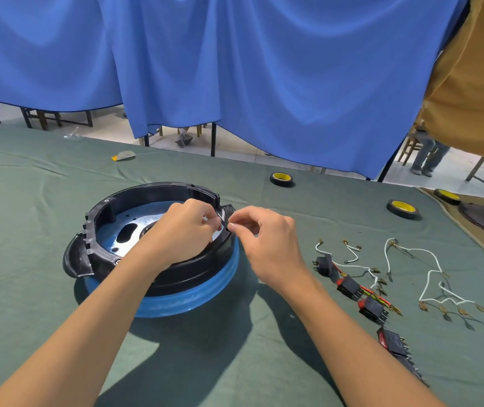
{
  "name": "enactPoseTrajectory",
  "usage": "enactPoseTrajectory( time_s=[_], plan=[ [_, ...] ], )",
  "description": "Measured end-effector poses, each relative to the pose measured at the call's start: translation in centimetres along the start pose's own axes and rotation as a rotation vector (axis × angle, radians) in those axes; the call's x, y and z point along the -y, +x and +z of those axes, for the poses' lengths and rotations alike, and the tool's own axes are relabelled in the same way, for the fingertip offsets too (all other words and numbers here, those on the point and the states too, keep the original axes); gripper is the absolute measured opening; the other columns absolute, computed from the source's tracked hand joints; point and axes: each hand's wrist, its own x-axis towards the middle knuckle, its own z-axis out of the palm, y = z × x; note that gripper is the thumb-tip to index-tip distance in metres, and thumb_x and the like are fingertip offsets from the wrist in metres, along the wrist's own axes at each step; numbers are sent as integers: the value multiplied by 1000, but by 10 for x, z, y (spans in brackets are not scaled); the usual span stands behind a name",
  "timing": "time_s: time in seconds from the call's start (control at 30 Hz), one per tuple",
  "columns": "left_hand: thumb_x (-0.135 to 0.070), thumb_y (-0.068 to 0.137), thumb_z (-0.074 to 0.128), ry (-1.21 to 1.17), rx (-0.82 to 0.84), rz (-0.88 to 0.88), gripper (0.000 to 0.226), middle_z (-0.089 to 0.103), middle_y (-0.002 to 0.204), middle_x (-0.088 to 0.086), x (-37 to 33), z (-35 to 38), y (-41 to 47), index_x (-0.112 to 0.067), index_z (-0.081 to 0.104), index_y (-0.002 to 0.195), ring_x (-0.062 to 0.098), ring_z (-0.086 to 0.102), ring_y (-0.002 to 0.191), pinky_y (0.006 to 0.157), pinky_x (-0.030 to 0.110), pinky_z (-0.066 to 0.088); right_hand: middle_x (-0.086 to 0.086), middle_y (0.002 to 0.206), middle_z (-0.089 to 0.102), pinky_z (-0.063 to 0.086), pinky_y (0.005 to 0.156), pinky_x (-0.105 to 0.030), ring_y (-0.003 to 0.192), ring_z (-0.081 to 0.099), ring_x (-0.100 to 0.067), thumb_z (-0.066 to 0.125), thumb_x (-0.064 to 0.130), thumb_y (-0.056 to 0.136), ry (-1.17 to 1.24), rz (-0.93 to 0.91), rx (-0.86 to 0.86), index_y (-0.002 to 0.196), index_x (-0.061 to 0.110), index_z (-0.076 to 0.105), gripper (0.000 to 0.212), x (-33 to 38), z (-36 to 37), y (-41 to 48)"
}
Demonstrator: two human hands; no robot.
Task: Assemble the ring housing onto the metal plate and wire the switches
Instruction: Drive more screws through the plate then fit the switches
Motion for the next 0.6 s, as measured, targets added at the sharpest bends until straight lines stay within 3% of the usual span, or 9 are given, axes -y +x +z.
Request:
enactPoseTrajectory(
  time_s=[0.13, 0.2, 0.37, 0.6],
  plan=[
    [-28, 99, 50, 32, 44, 34, 23, 68, 82, -2, -1, 0, -1, -26, 67, 83, 20, 61, 74, 59, 30, 45, -2, 83, 72, 52, 77, -36, 79, 63, -20, 71, 8, 83, -44, -67, -22, 87, 10, 75, 6, -1, 3, 0],
    [-28, 99, 50, 43, 65, 39, 22, 69, 83, 1, 0, 0, -1, -27, 68, 87, 25, 64, 77, 67, 34, 49, -3, 83, 72, 51, 76, -33, 79, 62, -21, 71, 5, 82, -64, -105, -20, 85, 8, 75, 6, -1, 4, 1],
    [-26, 100, 48, 50, 77, 62, 23, 68, 78, -1, -1, 0, -2, -27, 69, 92, 25, 63, 72, 62, 33, 47, 0, 90, 66, 38, 76, -20, 84, 51, -12, 65, 8, 88, -108, -126, 79, 90, 10, 75, 10, -2, 2, 4],
    [-25, 99, 49, 70, 72, 76, 23, 70, 79, 2, 0, -1, -4, -26, 69, 89, 28, 64, 76, 66, 39, 50, 3, 96, 62, 45, 84, -28, 97, 51, -13, 60, 16, 89, -177, -148, 158, 96, 13, 77, 18, -2, -6, -1]
  ],
)
